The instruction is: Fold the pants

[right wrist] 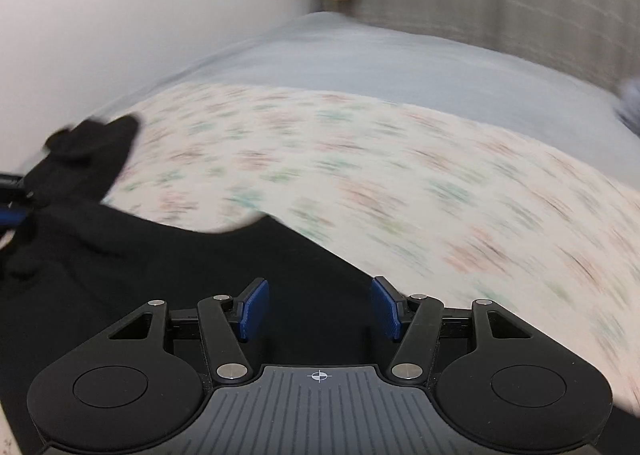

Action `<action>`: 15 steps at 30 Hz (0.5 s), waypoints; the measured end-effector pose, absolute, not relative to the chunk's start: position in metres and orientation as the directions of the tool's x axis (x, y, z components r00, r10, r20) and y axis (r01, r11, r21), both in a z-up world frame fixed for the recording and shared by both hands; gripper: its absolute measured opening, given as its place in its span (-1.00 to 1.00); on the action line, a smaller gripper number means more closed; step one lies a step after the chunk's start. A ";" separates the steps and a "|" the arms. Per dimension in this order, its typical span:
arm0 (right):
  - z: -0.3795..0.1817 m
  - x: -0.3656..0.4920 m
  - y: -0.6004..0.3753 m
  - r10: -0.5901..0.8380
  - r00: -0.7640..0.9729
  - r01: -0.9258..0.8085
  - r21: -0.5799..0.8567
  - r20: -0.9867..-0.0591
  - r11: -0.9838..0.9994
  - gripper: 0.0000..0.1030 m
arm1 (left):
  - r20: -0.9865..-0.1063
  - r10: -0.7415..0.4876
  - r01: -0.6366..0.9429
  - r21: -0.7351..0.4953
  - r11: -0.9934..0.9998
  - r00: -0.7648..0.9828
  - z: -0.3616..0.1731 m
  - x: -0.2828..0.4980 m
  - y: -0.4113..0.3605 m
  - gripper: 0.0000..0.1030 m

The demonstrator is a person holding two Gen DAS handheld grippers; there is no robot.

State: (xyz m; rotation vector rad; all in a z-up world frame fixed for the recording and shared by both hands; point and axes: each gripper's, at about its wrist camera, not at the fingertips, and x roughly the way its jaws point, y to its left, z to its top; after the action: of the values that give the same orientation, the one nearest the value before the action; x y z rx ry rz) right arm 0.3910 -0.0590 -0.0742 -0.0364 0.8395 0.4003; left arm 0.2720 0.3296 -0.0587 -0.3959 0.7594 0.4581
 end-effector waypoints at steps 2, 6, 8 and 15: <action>-0.077 0.408 -0.031 0.331 0.592 -0.421 0.069 -0.735 0.904 0.10 | -0.715 0.229 -0.511 -0.205 0.835 0.661 -0.057 0.271 0.333 0.34; -0.090 0.450 -0.013 0.285 0.595 -0.425 0.007 -0.751 0.905 0.09 | -0.712 0.226 -0.479 -0.175 0.860 0.665 -0.060 0.277 0.328 -0.02; -0.097 0.466 -0.013 0.316 0.560 -0.431 0.056 -0.766 0.901 -0.34 | -0.708 0.222 -0.476 -0.180 0.861 0.671 -0.059 0.278 0.330 -0.10; -0.099 0.460 -0.017 0.345 0.544 -0.447 0.084 -0.765 0.891 -1.00 | -0.675 0.183 -0.461 -0.259 0.849 0.715 -0.049 0.274 0.333 -0.21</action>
State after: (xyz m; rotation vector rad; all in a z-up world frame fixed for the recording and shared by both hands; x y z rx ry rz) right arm 0.4601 -0.0174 -0.0988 -0.1263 0.8782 0.4709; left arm 0.2742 0.3334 -0.0488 -0.4325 0.6880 0.3687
